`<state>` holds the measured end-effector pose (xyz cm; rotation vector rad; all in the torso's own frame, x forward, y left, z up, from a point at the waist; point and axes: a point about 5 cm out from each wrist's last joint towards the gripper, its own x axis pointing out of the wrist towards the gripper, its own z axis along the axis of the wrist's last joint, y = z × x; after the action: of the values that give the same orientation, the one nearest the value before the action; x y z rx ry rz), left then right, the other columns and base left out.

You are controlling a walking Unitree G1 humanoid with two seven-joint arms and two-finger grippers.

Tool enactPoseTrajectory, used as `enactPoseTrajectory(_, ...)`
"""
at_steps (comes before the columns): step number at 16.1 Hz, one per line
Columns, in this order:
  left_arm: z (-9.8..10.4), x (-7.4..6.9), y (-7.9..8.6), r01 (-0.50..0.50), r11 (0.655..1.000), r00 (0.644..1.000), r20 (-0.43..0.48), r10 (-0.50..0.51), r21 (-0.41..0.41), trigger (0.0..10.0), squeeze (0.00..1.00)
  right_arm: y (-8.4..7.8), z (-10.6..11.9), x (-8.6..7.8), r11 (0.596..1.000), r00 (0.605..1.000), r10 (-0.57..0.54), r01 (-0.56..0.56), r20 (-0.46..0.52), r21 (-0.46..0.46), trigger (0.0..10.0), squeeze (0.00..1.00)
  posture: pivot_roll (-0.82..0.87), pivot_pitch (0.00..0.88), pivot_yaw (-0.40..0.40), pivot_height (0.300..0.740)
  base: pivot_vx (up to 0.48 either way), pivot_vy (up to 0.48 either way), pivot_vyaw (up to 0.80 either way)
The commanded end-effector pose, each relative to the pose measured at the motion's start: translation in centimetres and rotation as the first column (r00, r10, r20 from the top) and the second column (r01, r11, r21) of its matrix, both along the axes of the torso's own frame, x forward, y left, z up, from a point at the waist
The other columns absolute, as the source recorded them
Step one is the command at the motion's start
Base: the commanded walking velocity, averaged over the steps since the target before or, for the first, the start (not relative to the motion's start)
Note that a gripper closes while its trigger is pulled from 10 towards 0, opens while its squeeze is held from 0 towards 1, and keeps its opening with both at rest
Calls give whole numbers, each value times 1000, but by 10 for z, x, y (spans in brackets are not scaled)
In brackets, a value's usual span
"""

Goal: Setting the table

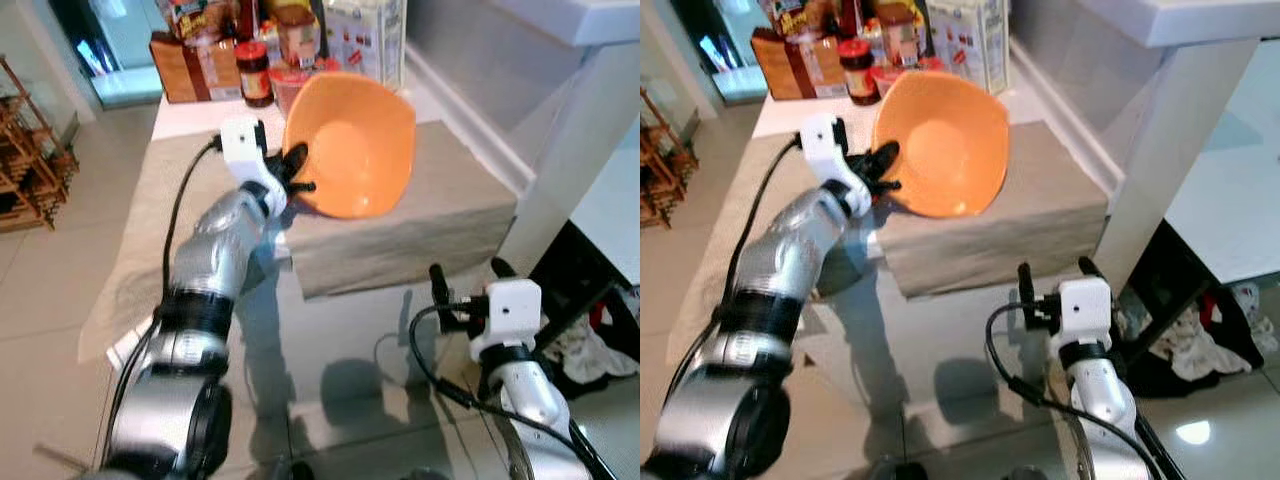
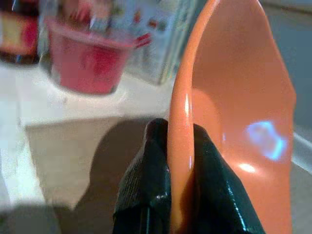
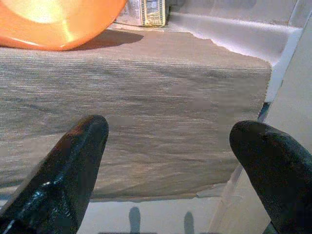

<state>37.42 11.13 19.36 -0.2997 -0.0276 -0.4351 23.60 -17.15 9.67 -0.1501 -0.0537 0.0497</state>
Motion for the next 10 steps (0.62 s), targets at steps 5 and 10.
enactPoseTrajectory(5, -2, -9, 5, 7, 1000, 1000, 24, -7, 25, 0, 0, 7, 0, 6, 1000, 1000, 24, -24, -3, 11, 10000, 0, -184, 12, 104, 722, 0, 0, 0)
enactPoseTrajectory(10, 15, -31, 11, 9, 976, 974, 220, -58, 216, 0, 0, 6, 1, 8, 1000, 1000, 17, -17, 15, 8, 10000, 0, -178, 0, 112, 722, 0, 0, 0)
